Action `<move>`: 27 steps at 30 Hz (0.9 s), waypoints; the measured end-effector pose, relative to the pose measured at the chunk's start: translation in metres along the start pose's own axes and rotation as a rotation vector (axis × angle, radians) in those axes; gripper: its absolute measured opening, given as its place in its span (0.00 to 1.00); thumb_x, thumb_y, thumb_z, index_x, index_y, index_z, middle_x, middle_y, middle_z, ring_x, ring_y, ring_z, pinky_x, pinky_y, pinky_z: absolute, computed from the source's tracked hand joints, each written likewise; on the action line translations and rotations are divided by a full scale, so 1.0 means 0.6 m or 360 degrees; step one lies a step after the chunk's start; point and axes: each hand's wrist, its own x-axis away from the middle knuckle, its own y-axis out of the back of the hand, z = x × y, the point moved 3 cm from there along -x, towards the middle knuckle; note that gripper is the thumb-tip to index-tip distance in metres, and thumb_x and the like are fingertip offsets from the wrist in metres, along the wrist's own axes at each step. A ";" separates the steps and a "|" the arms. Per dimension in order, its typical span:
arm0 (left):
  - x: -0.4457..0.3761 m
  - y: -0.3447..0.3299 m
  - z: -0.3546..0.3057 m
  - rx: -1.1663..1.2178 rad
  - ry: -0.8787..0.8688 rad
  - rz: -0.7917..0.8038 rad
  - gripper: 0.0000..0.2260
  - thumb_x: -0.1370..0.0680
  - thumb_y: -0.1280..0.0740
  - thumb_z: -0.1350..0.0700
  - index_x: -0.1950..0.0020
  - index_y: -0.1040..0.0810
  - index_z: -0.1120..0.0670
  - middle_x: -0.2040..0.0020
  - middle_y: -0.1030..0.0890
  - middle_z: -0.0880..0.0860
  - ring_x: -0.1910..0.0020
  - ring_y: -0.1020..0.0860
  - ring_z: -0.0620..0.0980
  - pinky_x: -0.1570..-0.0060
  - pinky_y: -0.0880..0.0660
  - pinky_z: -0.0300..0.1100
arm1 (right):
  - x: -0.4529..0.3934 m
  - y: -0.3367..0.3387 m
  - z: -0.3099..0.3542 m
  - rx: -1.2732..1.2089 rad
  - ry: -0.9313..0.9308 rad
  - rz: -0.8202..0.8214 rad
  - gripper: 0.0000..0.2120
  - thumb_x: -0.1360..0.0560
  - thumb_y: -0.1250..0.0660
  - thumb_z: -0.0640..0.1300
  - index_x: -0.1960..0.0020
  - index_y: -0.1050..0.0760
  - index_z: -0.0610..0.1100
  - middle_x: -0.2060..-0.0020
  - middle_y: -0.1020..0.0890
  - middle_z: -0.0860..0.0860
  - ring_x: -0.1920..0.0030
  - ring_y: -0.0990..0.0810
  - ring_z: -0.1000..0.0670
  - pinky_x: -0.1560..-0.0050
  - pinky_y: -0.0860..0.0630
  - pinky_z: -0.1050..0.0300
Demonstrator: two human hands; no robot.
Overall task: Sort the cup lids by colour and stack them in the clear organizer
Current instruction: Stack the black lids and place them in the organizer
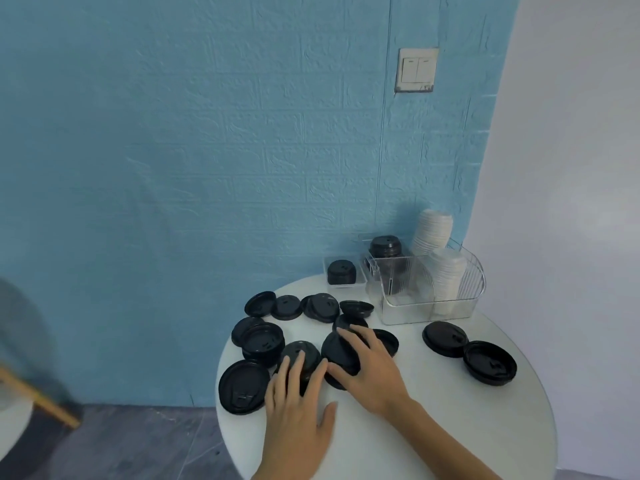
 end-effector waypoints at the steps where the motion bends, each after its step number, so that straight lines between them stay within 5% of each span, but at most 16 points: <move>1: 0.001 -0.002 -0.001 -0.0007 -0.0018 0.0004 0.28 0.26 0.39 0.39 0.26 0.30 0.42 0.27 0.26 0.53 0.27 0.34 0.56 0.33 0.33 0.54 | 0.001 0.002 -0.002 -0.0024 0.0005 -0.0024 0.34 0.26 0.34 0.68 0.24 0.35 0.59 0.26 0.37 0.62 0.25 0.37 0.57 0.27 0.35 0.58; 4: 0.004 -0.001 -0.005 0.0003 -0.0080 -0.0053 0.27 0.25 0.39 0.41 0.26 0.30 0.42 0.30 0.24 0.50 0.28 0.33 0.53 0.33 0.38 0.51 | 0.014 0.019 -0.009 -0.0139 -0.0007 -0.0090 0.35 0.28 0.31 0.68 0.24 0.34 0.58 0.29 0.34 0.64 0.28 0.33 0.60 0.28 0.32 0.59; 9: 0.001 0.006 -0.008 0.0193 -0.0139 -0.0122 0.21 0.22 0.38 0.42 0.30 0.29 0.42 0.36 0.25 0.42 0.30 0.32 0.49 0.37 0.24 0.56 | 0.064 0.064 -0.017 -0.0261 -0.0037 -0.0179 0.34 0.29 0.31 0.68 0.26 0.35 0.61 0.32 0.34 0.69 0.33 0.30 0.64 0.34 0.30 0.64; 14: 0.000 0.003 -0.012 0.0360 -0.0088 -0.0028 0.17 0.22 0.39 0.35 0.34 0.29 0.35 0.25 0.36 0.42 0.21 0.43 0.51 0.29 0.38 0.52 | 0.140 0.080 -0.022 -0.0271 -0.0034 -0.0122 0.34 0.31 0.28 0.65 0.27 0.36 0.65 0.33 0.33 0.69 0.34 0.29 0.67 0.40 0.33 0.75; 18: -0.005 0.009 -0.012 0.0407 0.0063 0.0218 0.26 0.22 0.51 0.30 0.25 0.41 0.32 0.20 0.50 0.41 0.18 0.56 0.49 0.23 0.47 0.50 | 0.165 0.071 -0.028 -0.0161 0.0000 0.0018 0.35 0.32 0.29 0.67 0.29 0.38 0.66 0.34 0.34 0.69 0.33 0.30 0.64 0.37 0.31 0.70; 22: -0.013 0.019 -0.019 0.0432 0.0055 0.0223 0.20 0.18 0.41 0.38 0.25 0.35 0.33 0.21 0.42 0.43 0.18 0.49 0.49 0.24 0.41 0.49 | 0.167 0.061 -0.025 0.0181 0.0096 0.0262 0.34 0.30 0.39 0.73 0.27 0.46 0.68 0.33 0.40 0.71 0.31 0.44 0.67 0.29 0.43 0.65; 27: -0.008 0.023 -0.018 0.0542 -0.0008 0.0102 0.18 0.20 0.38 0.40 0.31 0.25 0.36 0.29 0.31 0.41 0.26 0.36 0.46 0.31 0.29 0.45 | 0.171 0.061 -0.023 0.0201 0.0104 0.0350 0.35 0.28 0.40 0.72 0.25 0.44 0.65 0.31 0.42 0.71 0.30 0.45 0.67 0.27 0.47 0.63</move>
